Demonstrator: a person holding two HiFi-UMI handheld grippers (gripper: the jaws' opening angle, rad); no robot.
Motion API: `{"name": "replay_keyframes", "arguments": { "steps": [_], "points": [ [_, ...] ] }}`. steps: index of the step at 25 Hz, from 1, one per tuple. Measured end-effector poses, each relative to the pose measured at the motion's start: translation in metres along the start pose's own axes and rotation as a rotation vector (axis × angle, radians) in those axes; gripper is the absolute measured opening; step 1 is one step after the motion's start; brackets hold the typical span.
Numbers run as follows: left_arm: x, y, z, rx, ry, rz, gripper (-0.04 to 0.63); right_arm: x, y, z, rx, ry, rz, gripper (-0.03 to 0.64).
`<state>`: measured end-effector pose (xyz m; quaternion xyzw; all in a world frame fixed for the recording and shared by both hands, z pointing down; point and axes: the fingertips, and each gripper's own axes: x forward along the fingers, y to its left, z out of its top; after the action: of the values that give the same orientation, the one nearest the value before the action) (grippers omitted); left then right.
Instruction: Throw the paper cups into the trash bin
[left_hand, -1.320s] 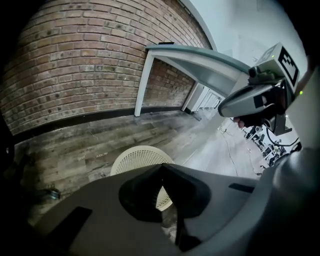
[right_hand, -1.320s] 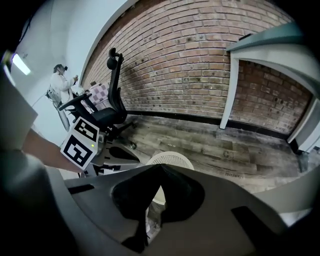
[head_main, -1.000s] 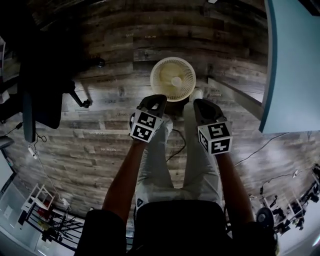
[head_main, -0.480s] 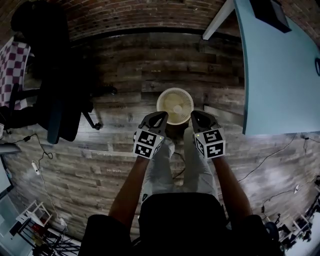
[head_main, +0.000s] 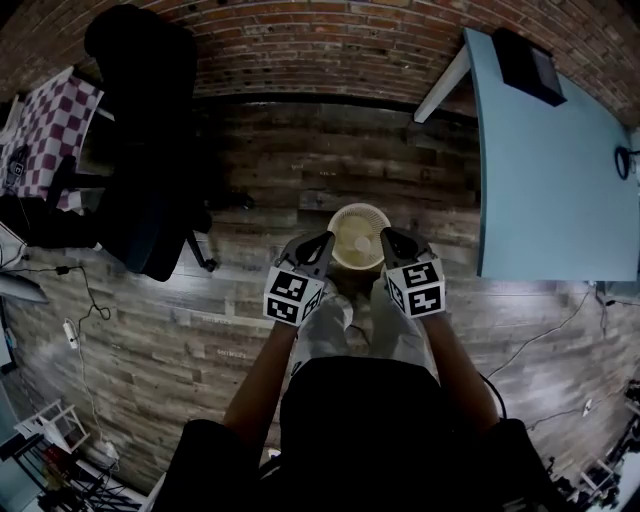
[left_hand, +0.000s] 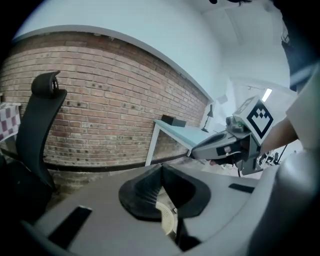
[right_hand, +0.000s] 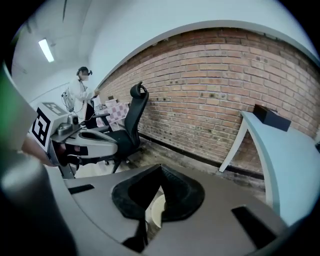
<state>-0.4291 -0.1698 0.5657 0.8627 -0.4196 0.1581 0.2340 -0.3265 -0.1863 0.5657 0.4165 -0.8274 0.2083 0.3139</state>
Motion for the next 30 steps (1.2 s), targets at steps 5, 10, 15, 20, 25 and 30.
{"name": "replay_keyframes", "arguments": {
  "steps": [5,10,15,20,25,30],
  "points": [
    [-0.020,-0.004,0.031,0.016,-0.066,0.011,0.009,-0.013,0.011,0.028,0.012,-0.047,0.014,0.005],
    [-0.037,-0.012,0.029,0.073,-0.051,0.031,0.009,-0.023,0.021,0.036,-0.015,-0.054,0.015,0.005],
    [-0.043,-0.013,0.024,0.093,-0.052,0.033,0.009,-0.026,0.026,0.043,0.005,-0.072,-0.009,0.005],
    [-0.038,-0.023,0.036,0.110,-0.080,0.021,0.009,-0.030,0.026,0.046,-0.032,-0.078,-0.010,0.005],
    [-0.035,-0.034,0.047,0.155,-0.068,0.013,0.009,-0.042,0.023,0.055,-0.019,-0.142,0.000,0.005],
    [-0.032,-0.051,0.055,0.184,-0.069,0.027,0.009,-0.066,0.019,0.061,-0.038,-0.227,0.046,0.005]
  ]
}}
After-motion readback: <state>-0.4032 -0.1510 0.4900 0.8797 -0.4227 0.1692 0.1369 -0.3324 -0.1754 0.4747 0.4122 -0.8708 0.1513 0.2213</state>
